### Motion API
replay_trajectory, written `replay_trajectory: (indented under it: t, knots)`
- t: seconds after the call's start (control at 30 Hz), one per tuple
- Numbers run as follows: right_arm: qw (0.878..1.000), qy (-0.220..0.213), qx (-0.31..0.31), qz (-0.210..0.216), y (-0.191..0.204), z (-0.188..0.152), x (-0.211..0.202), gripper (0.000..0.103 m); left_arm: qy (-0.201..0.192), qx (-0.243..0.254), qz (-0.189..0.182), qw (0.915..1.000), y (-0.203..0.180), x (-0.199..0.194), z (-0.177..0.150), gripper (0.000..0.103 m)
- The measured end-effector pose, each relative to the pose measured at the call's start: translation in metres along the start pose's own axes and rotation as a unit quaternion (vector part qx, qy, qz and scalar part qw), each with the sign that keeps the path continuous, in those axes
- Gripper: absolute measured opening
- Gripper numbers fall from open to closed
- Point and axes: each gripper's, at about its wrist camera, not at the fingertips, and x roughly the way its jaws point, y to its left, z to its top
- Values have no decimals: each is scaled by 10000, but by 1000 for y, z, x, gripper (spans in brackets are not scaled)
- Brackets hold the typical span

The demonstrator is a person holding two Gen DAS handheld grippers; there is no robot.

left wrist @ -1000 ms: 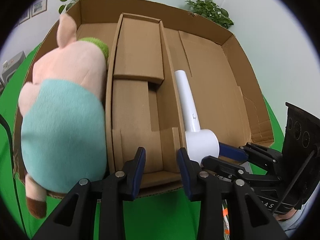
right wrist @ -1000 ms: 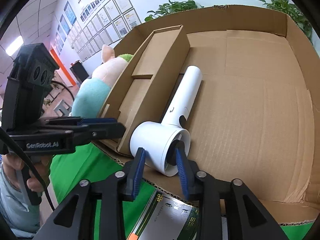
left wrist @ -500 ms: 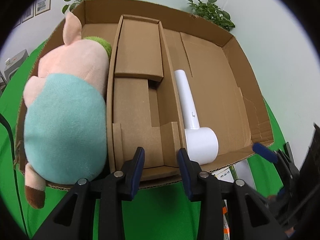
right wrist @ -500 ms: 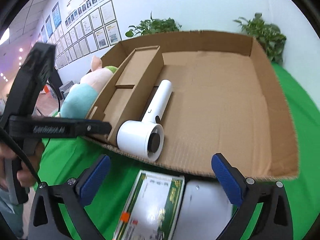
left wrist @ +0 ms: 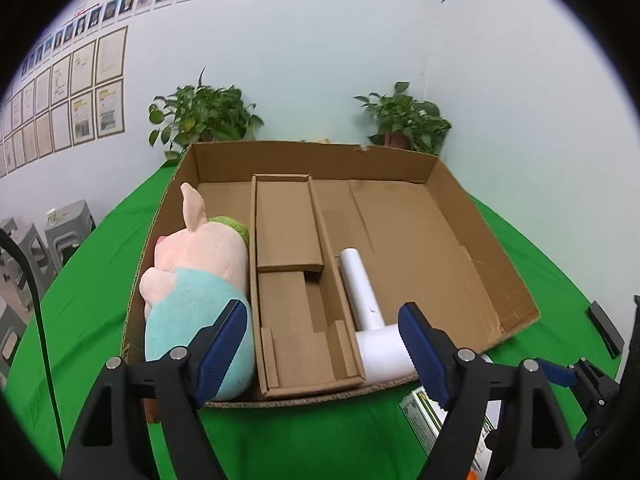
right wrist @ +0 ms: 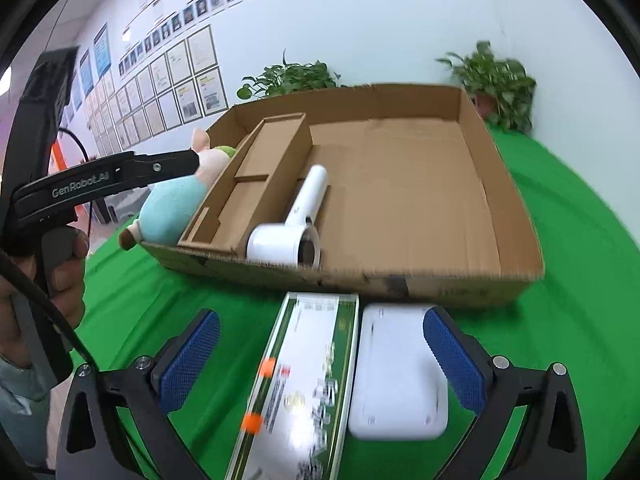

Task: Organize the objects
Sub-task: 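Grasp the white-and-green medicine box with the left gripper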

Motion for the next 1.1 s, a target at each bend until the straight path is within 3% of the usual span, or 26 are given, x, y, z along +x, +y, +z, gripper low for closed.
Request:
replay_trajectory:
  t: [0.13,0.23,0.4,0.57,0.63,0.7,0.73,0.8,0.97,1.1]
  knots:
    - [9996,235,75,101,-7,-29,-12,103,129,-51,-419,9990,-4,0,-10,78]
    - [9990,370,-87,253,-4,-54,-26,103,528,-173,-916,9942,-4,2,-23,78]
    - [9977,622,-88,248,5,-78,-30,103,1065,-197,-1478,9831,-17,7,-50,78]
    - [9965,818,-99,133,11,-86,-18,102,1558,-557,-2119,9632,-28,24,-67,78]
    - [9963,836,-141,102,16,-88,-17,98,1696,-658,-2265,9569,-31,28,-74,78]
    - [9957,890,-196,137,23,-91,-15,76,1827,-746,-2390,9508,-35,34,-80,78]
    - [9952,940,-246,107,26,-93,-13,71,1877,-779,-2430,9485,-36,37,-82,78]
    - [9948,929,-414,-26,34,-95,-13,69,1986,-863,-2537,9427,-39,42,-87,78]
    - [9946,950,-385,174,39,-97,-17,68,2155,-958,-2716,9331,-43,43,-95,76]
    - [9941,966,-106,488,35,-96,-21,67,2172,-1016,-2782,9301,-44,41,-99,76]
